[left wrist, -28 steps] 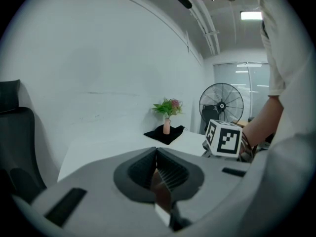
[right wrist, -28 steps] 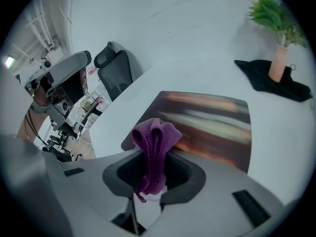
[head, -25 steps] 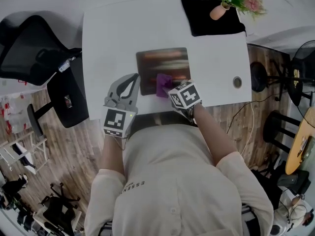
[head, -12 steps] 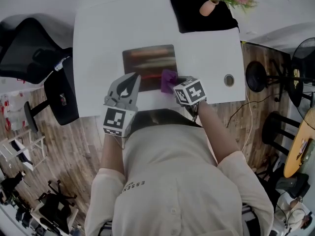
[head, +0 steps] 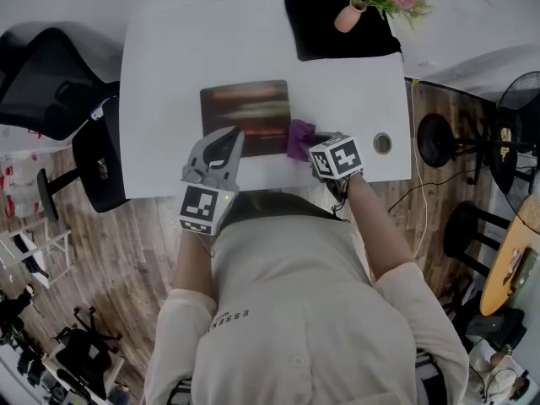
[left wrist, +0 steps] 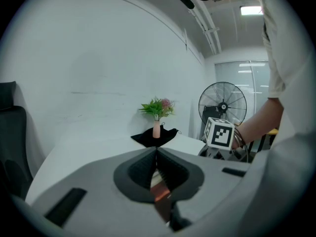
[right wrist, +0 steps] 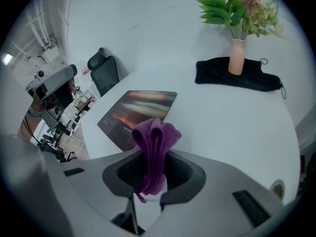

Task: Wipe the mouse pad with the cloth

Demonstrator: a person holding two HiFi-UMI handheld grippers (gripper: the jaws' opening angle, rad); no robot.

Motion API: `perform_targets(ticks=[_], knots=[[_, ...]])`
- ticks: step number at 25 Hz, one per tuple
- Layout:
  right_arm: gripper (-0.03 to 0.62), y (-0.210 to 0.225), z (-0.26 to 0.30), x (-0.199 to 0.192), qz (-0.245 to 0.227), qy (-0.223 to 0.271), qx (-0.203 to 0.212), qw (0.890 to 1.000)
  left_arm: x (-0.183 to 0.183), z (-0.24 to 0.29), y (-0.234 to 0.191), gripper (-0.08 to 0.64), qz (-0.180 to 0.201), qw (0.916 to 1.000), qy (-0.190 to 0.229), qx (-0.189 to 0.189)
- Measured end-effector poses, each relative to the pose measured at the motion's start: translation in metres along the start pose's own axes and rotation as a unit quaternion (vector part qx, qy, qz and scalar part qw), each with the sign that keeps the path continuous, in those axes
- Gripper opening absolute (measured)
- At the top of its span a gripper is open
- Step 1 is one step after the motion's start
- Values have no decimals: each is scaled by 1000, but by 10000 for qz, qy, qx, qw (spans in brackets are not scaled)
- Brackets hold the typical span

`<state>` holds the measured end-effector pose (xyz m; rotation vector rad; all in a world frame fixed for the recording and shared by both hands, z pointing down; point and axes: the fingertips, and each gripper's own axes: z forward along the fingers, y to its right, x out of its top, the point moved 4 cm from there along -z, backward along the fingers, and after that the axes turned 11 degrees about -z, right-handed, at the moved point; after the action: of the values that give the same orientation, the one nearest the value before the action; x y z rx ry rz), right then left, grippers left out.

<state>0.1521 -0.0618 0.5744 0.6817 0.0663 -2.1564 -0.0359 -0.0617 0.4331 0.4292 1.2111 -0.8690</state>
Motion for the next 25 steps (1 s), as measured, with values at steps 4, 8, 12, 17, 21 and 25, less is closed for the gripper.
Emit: perform_targets(ticks=[4,8,12,17,21,25], knots=[[101,17,-8,-1,30,-60,-283,9996,5,5,-1,2,52,10000,30,-13],[101,19,-20,20,-39,220,-424,9989,18,4,-9,2,143,9998,105,-23],[101,8,-34,61,-285,728,-485,9958,36,-1,-28,3,245,9994,233,35],[101,-10,-56,118,-708,1565,-717,9825,60,-10,-52,2,445,9983,379,87],[101,-22,-79,161,-911,2276,-1000,9643,81,-20,-71,2,581,9970,480,168],[100,-36,-104,195,-1054,2916,-1289,9419,106,-37,-86,2,604,9954,706,254]])
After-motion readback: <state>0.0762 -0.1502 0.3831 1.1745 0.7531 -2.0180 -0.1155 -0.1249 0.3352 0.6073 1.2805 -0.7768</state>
